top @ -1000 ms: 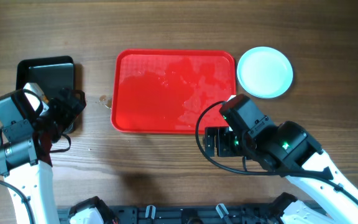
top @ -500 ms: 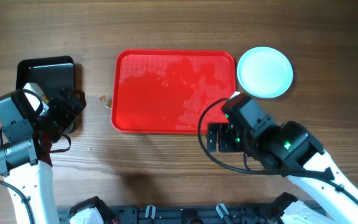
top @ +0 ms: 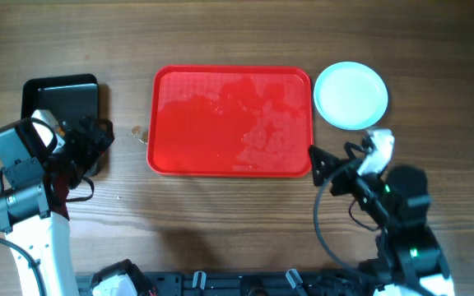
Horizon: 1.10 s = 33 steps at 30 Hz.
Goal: Clean dirty plates on tray and stack at the side
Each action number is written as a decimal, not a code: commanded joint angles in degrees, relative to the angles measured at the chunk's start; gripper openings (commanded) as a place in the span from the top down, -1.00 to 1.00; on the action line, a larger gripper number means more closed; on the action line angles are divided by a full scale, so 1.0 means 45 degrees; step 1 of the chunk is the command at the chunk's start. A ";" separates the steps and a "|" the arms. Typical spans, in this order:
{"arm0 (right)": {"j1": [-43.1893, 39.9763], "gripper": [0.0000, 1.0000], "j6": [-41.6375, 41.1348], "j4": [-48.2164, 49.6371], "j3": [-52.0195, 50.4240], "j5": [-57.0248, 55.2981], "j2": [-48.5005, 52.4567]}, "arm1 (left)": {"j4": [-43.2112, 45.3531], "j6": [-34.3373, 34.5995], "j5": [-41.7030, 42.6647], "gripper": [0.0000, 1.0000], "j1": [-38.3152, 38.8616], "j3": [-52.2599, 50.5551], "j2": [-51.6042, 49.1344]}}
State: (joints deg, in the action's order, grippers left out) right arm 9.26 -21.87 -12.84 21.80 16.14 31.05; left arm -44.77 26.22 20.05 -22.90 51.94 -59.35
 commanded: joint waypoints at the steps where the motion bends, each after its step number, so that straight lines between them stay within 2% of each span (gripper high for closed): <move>1: -0.0568 -0.99 0.0588 0.0816 -0.1316 0.0709 -0.1914 | 0.0029 0.0024 0.0209 -1.00 -0.0024 -0.0044 0.0000; 6: -0.2560 -0.99 0.0515 0.1511 -0.2540 0.1583 -0.5139 | 0.0029 0.0024 0.0209 -1.00 -0.0024 -0.0044 0.0000; 10: -0.3429 -0.99 0.0486 0.1564 -0.3245 0.1501 -0.6708 | 0.0029 0.0024 0.0209 -1.00 -0.0024 -0.0044 0.0000; 17: -0.3526 -0.99 -0.0126 0.1962 -0.4046 -0.0005 -0.6858 | 0.0029 0.0024 0.0209 -1.00 -0.0024 -0.0044 0.0000; 19: -0.3526 -0.99 -0.0850 0.2574 -0.4541 -0.0563 -0.6858 | 0.0029 0.0024 0.0209 -1.00 -0.0024 -0.0044 0.0000; 21: -0.3526 -1.00 -0.0748 0.3177 -0.4784 -0.0714 -0.6863 | 0.0029 0.0024 0.0209 -1.00 -0.0024 -0.0044 0.0000; 24: -0.3521 -1.00 0.0282 0.3133 -0.4784 -0.0933 -0.6863 | 0.0029 0.0024 0.0209 -1.00 -0.0024 -0.0044 -0.0005; 28: -0.3449 -0.99 0.1190 0.3011 -0.4784 -0.2982 -0.6863 | 0.0029 0.0024 0.0209 -1.00 -0.0024 -0.0044 0.0000; 33: -0.2720 -1.00 0.4643 0.2895 -0.4784 -0.3298 -0.6863 | 0.0029 0.0024 0.0209 -1.00 -0.0024 -0.0044 0.0000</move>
State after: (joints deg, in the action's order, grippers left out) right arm -4.91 -12.58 0.30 0.45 4.01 1.04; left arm -44.77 26.22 20.08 -22.90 51.94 -59.40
